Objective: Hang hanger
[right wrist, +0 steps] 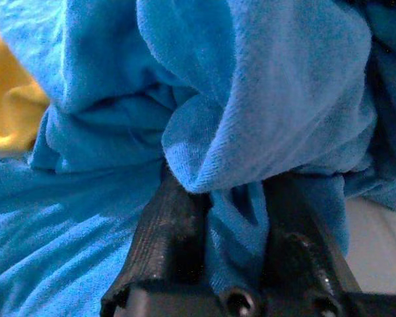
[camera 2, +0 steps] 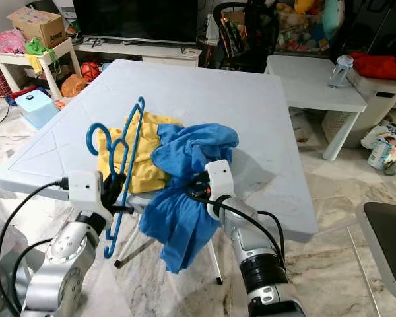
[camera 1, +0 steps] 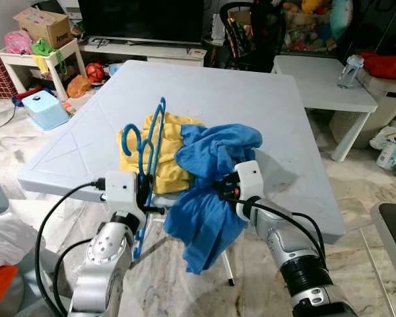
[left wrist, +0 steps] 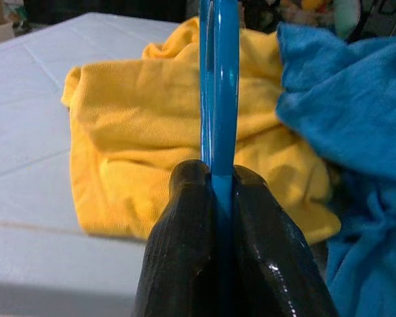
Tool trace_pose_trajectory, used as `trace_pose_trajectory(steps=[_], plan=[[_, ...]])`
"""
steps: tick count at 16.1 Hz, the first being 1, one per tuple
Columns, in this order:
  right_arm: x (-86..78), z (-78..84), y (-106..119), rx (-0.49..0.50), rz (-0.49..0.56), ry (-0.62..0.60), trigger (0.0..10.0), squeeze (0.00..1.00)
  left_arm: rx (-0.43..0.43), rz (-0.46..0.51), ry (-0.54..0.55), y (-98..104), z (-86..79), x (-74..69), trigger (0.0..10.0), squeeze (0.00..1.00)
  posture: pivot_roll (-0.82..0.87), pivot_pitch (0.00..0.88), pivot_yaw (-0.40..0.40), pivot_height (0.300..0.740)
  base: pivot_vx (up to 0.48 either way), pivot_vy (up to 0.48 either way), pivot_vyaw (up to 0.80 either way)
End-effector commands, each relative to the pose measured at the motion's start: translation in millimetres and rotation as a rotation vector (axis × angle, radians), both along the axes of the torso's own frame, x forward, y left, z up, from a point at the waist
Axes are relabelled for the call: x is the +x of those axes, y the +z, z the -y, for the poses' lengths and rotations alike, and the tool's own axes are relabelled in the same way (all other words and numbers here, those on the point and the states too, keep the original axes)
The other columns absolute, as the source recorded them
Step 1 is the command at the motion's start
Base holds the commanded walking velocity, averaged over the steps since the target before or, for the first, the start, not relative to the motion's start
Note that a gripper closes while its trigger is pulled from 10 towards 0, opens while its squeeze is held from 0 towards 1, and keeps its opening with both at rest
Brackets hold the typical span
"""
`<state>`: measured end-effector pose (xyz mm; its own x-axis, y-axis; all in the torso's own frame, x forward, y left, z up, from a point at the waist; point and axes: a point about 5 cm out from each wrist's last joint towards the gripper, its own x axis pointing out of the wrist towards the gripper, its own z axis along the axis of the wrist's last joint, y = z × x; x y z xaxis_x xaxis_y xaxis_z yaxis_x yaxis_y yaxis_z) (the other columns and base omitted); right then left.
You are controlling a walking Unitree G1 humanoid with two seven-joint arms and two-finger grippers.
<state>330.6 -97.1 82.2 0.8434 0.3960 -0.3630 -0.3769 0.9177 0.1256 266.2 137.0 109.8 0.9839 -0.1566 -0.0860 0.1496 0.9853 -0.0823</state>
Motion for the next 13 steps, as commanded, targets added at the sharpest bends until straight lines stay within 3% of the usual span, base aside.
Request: trace_pose_trajectory(steps=[1,4,5,6,7,8,10,13], plan=[[4.2,10.3,0.9,-0.007,0.001,-0.062,0.0,0.0,0.005,0.016,0.004,5.2,0.9,-0.7,10.0,0.0,0.05,0.0,-0.046,0.74,0.0,0.0,0.0],[21.2,13.4,14.0,-0.006,0.038,-0.109,0.0,0.0,0.006,0.016,0.011,5.0,1.2,-1.7,10.0,0.0,0.05,0.0,-0.053,0.74,0.0,0.0,0.0],[36.5,12.6,30.0,0.003,0.076,-0.135,0.0,0.0,0.006,0.017,0.016,5.1,1.1,-1.2,10.0,0.0,0.06,0.0,-0.063,0.74,0.0,0.0,0.0],[41.0,12.2,35.4,0.006,0.089,-0.143,0.0,0.0,0.006,0.017,0.017,5.1,1.2,-1.0,10.0,0.0,0.06,0.0,-0.063,0.74,0.0,0.0,0.0],[62.6,9.8,70.6,0.037,0.167,-0.196,0.0,0.0,0.005,0.02,0.023,5.3,1.5,-0.6,10.0,0.0,0.07,0.0,-0.078,0.74,0.0,0.0,0.0],[69.2,8.9,84.5,0.052,0.196,-0.216,0.0,0.0,0.004,0.021,0.026,5.3,1.7,-0.6,10.0,0.0,0.07,0.0,-0.081,0.74,0.0,0.0,0.0],[88.2,11.0,145.6,0.123,0.353,-0.312,0.0,0.0,0.005,0.029,0.053,7.1,-1.4,-1.3,10.0,0.0,0.09,0.0,-0.1,0.74,0.0,0.0,0.0],[93.9,20.8,188.9,0.222,0.503,-0.396,0.0,0.0,0.01,0.031,0.08,6.9,-4.7,-2.3,10.0,0.0,0.09,0.0,-0.107,0.74,0.0,0.0,0.0]])
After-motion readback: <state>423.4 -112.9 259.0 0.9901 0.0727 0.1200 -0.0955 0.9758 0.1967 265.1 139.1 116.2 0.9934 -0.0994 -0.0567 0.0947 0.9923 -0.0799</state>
